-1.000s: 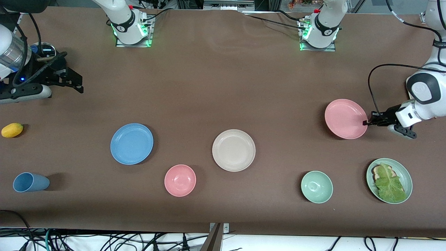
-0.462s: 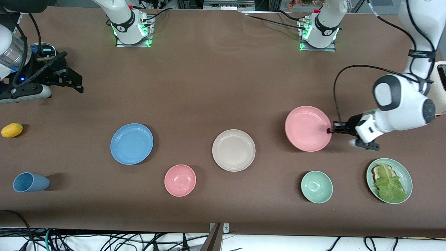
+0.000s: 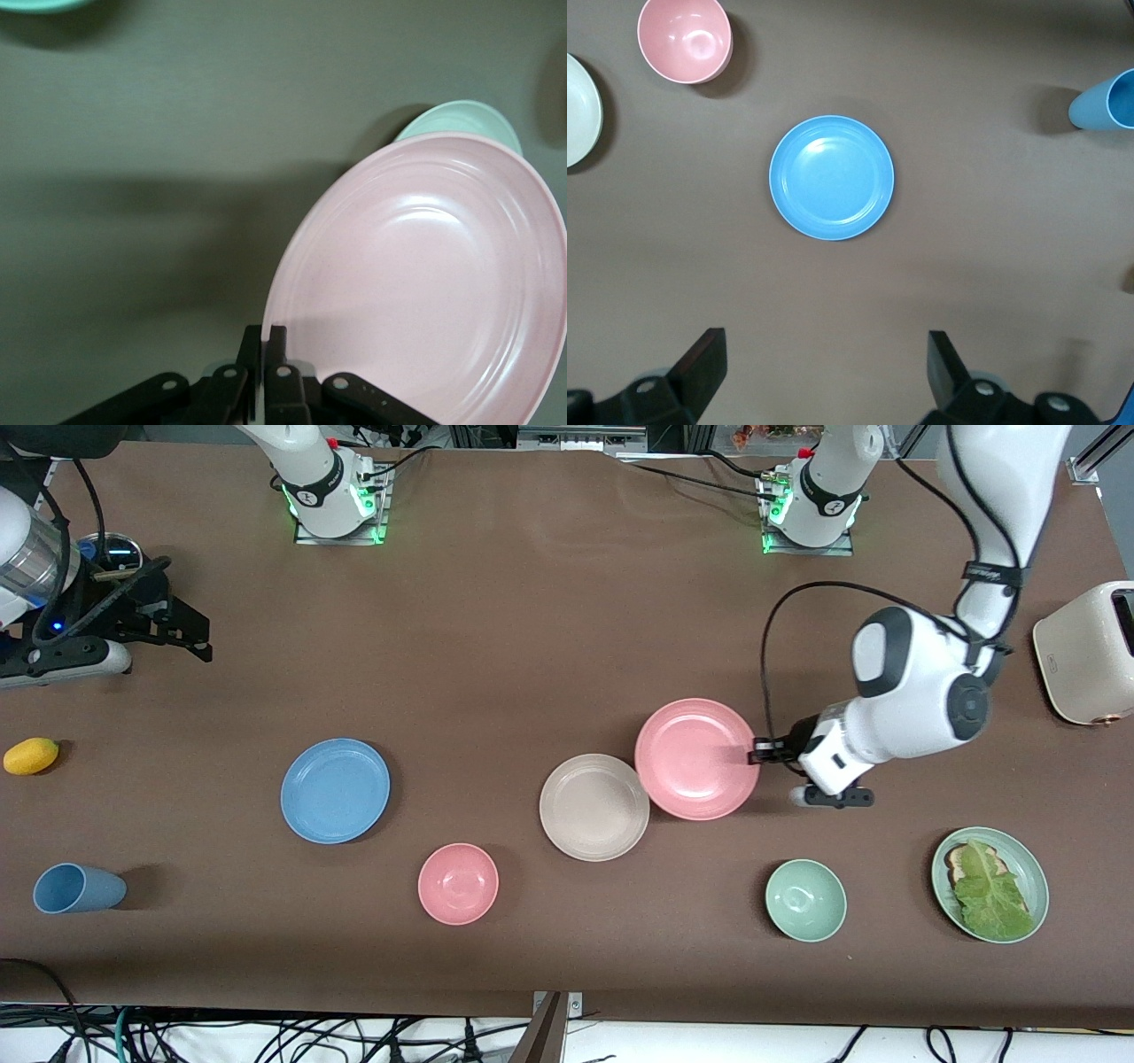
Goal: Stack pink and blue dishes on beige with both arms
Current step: 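Carry the pink plate with the left gripper onto the beige plate, then open the left gripper and release the pink plate on the beige plate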
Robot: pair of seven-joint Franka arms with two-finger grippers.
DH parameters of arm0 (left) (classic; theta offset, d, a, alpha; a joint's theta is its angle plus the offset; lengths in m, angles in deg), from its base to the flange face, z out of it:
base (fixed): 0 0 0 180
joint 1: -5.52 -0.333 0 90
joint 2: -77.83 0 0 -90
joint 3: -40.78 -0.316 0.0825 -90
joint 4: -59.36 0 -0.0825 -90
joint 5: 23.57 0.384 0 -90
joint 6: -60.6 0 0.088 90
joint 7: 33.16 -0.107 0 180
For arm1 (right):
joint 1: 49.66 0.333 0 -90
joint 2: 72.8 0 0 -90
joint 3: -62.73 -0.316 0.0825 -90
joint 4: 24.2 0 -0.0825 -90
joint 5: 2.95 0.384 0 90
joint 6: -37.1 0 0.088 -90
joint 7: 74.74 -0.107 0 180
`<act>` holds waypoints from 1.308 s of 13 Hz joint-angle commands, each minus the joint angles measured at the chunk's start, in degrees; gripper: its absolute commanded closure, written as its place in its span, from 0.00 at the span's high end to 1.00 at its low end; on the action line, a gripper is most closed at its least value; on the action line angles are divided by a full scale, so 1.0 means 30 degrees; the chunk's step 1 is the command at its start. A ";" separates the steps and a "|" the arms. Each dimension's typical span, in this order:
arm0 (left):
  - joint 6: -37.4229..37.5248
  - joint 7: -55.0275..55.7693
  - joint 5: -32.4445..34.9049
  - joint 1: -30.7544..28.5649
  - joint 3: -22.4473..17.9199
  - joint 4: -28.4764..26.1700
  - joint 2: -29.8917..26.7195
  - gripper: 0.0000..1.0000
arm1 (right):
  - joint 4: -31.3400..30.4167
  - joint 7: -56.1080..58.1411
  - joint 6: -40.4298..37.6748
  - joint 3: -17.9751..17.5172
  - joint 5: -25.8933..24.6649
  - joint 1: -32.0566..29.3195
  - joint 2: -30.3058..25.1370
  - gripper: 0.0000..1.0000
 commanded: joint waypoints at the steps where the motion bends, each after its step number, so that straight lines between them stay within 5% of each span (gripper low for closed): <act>1: -0.2035 0.3159 -0.0431 0.2372 -0.0275 0.1941 0.2339 0.00 | 0.0037 -0.0102 -0.0230 0.0014 0.0160 -0.0012 -0.0132 1.00; 7: -0.2743 0.7766 0.3051 0.4371 -0.0422 0.4405 0.4833 0.00 | 0.0037 -0.0102 -0.0201 0.0014 0.0189 -0.0041 -0.0132 1.00; 17: -0.4943 0.7917 0.4602 0.4782 -0.0656 0.4583 0.6243 0.00 | 0.0095 -0.0131 -0.0201 0.0043 0.0218 -0.0041 -0.0102 1.00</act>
